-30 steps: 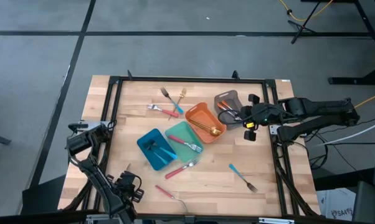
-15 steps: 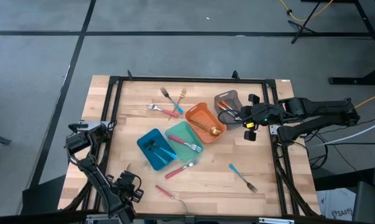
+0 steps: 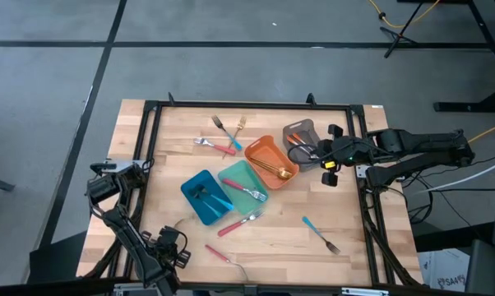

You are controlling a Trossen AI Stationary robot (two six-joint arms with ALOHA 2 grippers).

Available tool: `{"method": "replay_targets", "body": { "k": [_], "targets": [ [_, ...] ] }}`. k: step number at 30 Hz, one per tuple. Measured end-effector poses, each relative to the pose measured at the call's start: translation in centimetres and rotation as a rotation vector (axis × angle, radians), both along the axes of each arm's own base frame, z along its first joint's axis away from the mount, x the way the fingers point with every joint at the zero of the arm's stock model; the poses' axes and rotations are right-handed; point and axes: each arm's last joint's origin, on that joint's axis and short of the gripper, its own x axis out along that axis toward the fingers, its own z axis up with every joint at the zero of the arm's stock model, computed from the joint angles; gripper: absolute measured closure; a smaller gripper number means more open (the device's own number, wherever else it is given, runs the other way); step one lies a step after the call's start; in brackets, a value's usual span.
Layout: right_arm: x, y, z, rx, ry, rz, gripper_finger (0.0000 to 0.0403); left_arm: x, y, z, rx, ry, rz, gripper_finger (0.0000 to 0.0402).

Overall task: Sort silverware by color (type)
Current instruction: Put the orange fork into the black bin

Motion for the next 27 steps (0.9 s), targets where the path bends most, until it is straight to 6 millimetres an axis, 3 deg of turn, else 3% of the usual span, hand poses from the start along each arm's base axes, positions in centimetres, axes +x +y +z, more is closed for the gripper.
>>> {"method": "replay_targets", "body": {
  "k": [7, 16, 27],
  "targets": [
    [0.0, 0.0, 0.0, 0.000, 0.000, 0.000, 0.0322, 0.0, -0.1, 1.1, 0.056, 0.053, 0.006, 0.0397],
    [0.0, 0.1, 0.0, 0.035, 0.004, 0.028, 0.0322, 0.8, -1.0, 5.1, 0.081, 0.077, -0.050, 0.0398],
    [0.0, 0.1, 0.0, 0.035, 0.003, 0.028, 0.0322, 4.5, -0.6, 10.3, 0.111, -0.079, -0.296, 0.0399]
  ]
}}
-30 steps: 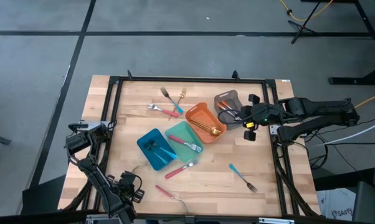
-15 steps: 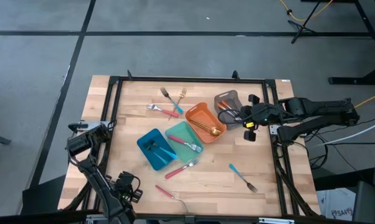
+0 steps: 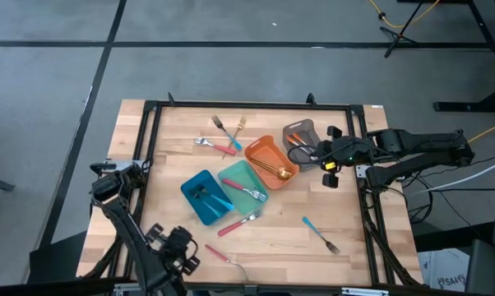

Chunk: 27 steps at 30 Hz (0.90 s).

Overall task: Sort silverware by color (type)
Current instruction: Put the orange fork into the black bin

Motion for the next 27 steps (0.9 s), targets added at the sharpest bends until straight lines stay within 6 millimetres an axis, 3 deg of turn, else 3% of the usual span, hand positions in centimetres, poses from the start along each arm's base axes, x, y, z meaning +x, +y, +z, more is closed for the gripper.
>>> {"method": "replay_targets", "body": {
  "k": [8, 27],
  "targets": [
    [0.0, 0.0, 0.0, 0.004, -0.002, -0.004, 0.0322, 3.9, 2.6, 1.5, 0.073, 0.036, -0.222, 0.0399],
    [0.0, 0.0, 0.0, 0.005, -0.002, -0.005, 0.0322, 13.3, 13.7, 1.5, 0.225, 0.294, -0.696, 0.0399]
  ]
}}
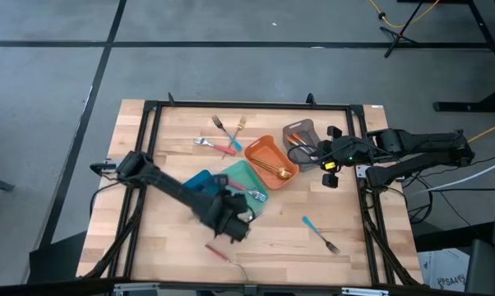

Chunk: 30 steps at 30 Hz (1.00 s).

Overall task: Sort silverware by color (type)
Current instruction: Put the orange fork into the black bin

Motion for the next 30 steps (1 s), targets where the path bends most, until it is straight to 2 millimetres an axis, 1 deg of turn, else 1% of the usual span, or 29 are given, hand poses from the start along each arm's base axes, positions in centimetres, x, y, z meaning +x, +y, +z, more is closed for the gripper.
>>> {"method": "replay_targets", "body": {
  "k": [8, 13, 19, 30],
  "targets": [
    [0.0, 0.0, 0.0, 0.000, 0.000, 0.000, 0.0322, 4.3, 4.1, 0.2, 0.033, -0.031, -0.267, 0.0399],
    [0.0, 0.0, 0.0, 0.000, 0.000, 0.000, 0.0322, 6.4, 6.5, 0.7, 0.099, -0.046, -0.429, 0.0399],
    [0.0, 0.0, 0.0, 0.000, 0.000, 0.000, 0.0322, 7.9, 9.4, 1.2, 0.138, -0.041, -0.577, 0.0399],
    [0.0, 0.0, 0.0, -0.004, 0.002, 0.004, 0.0322, 9.7, 14.2, 2.0, 0.169, -0.090, -0.776, 0.0399]
  ]
}}
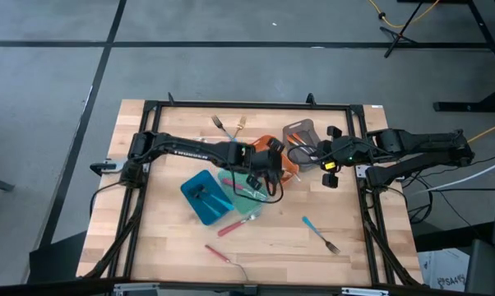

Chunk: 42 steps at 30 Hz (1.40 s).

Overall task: Sort silverware by color (type)
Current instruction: Put the orange fork into the black bin

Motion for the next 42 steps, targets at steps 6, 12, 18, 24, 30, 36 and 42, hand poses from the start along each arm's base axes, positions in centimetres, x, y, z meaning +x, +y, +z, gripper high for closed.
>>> {"method": "replay_targets", "body": {
  "k": [6, 12, 18, 24, 30, 36, 42],
  "targets": [
    [0.0, 0.0, 0.0, 0.000, 0.000, 0.000, 0.0322, 0.6, 2.4, 0.6, 0.045, -0.043, -0.096, 0.0399],
    [0.0, 0.0, 0.0, 0.000, 0.000, 0.000, 0.0322, 1.3, 4.7, 0.5, 0.041, -0.091, -0.178, 0.0399],
    [0.0, 0.0, 0.0, 0.000, -0.005, -0.001, 0.0322, 2.7, 6.5, -0.9, 0.137, -0.124, -0.249, 0.0399],
    [0.1, 0.0, 0.1, 0.001, -0.010, -0.002, 0.0322, 4.1, 8.1, -2.9, 0.199, -0.170, -0.306, 0.0399],
    [0.3, 0.0, 0.2, 0.004, -0.034, -0.001, 0.0322, 5.1, 9.7, -4.2, 0.213, -0.250, -0.331, 0.0399],
    [0.3, 0.0, 0.2, 0.003, -0.038, -0.003, 0.0322, 6.0, 11.2, -6.3, 0.216, -0.303, -0.321, 0.0399],
    [0.3, 0.0, 0.2, 0.003, -0.038, -0.003, 0.0322, 6.2, 12.1, -8.3, 0.209, -0.280, -0.308, 0.0398]
  ]
}}
